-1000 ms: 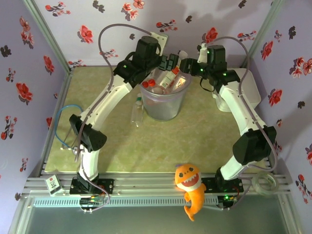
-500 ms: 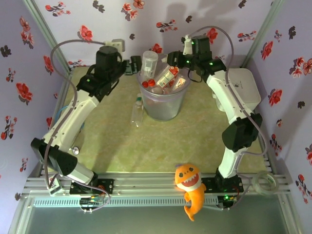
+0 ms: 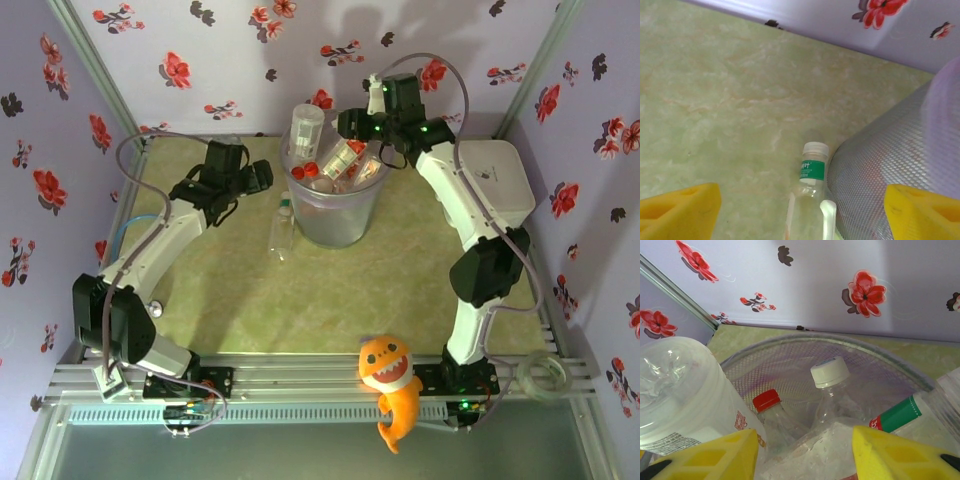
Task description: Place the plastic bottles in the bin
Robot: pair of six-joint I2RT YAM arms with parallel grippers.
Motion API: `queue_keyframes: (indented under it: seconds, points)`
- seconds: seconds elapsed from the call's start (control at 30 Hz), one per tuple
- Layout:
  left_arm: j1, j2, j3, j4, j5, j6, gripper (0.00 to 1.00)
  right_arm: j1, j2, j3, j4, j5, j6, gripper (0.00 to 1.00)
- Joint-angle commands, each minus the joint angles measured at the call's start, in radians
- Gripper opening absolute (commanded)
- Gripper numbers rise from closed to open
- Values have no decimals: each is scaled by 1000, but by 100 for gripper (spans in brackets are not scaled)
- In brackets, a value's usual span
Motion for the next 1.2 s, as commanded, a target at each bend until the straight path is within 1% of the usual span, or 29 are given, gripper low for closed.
queue_keyframes:
  seconds: [0.0,0.1,0.17,0.33,0.43,0.57,0.67,1.0,1.17]
  points:
    - [6,55,-45,35,-22,-84,85,7,-6,-42,-77,4,-8,54]
    - [0,129,-50,38,21,-99,85,-1,-48,-38,-56,-5,-4,59]
    - [3,161,-56,62,58,-99,86,-12,-82,-38,-46,-18,2,64]
    - [1,168,-104,111,176,-109,90,-57,-191,-107,-2,-18,21,68]
    - [-12,148,-140,98,205,-100,95,-92,-261,-198,42,-2,40,69]
    - [-39,110,-214,104,209,-115,100,-136,-320,-306,92,-9,73,69]
    - [-56,111,-247,112,209,-117,100,-149,-337,-354,110,-14,86,69]
    - [-92,186,-241,107,207,-103,100,-159,-344,-385,106,-21,86,69]
    - [-93,256,-202,68,169,-81,99,-160,-347,-391,108,-25,87,69]
